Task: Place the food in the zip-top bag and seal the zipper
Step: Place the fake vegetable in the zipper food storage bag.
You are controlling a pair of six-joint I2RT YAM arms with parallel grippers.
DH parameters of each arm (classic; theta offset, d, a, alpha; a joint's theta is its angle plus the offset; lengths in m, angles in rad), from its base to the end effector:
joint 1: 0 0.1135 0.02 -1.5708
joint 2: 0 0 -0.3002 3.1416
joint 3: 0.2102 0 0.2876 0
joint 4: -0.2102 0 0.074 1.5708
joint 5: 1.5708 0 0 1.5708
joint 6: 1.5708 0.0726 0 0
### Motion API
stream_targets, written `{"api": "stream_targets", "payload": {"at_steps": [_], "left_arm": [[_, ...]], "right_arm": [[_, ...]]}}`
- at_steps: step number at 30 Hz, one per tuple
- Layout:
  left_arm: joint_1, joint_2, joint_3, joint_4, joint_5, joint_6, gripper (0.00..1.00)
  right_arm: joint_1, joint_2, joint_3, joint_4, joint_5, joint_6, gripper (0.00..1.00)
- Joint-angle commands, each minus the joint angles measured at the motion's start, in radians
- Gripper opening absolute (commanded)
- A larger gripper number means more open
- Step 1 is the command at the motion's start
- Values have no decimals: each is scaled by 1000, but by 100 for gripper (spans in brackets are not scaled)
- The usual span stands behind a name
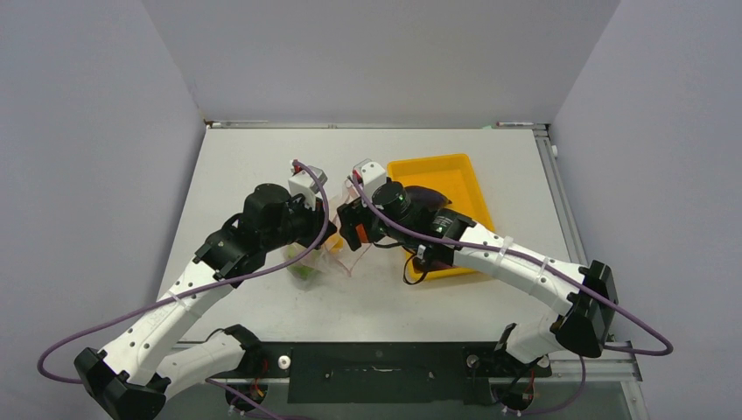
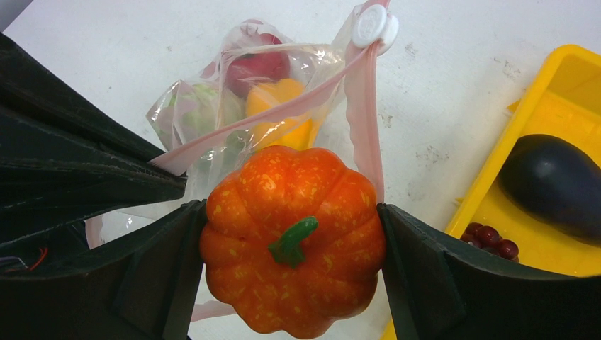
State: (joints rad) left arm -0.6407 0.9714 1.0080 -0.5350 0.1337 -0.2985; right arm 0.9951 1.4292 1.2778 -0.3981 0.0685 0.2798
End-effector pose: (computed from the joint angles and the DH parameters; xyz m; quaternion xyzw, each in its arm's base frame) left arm 0.2008 -0.1618 0.3619 0.1797 0.8394 -0.2819 0.4286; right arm 0.2163 0.3241 0.3511 -0.2896 0.8226 0.2667 0.4103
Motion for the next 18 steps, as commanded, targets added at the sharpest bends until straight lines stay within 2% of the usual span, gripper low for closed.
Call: {"api": "stream_targets", "payload": {"at_steps": [1, 6, 18], "left_arm": [[-3, -19, 9, 16, -16, 18, 0], [-4, -16, 10, 14, -20, 18, 0], [-3, -19, 10, 12, -22, 18, 0]], "right_arm": [[18, 39, 13, 60, 34, -1, 48], [44, 63, 36, 56, 65, -8, 51], [72, 88, 48, 70, 105, -6, 72]]}}
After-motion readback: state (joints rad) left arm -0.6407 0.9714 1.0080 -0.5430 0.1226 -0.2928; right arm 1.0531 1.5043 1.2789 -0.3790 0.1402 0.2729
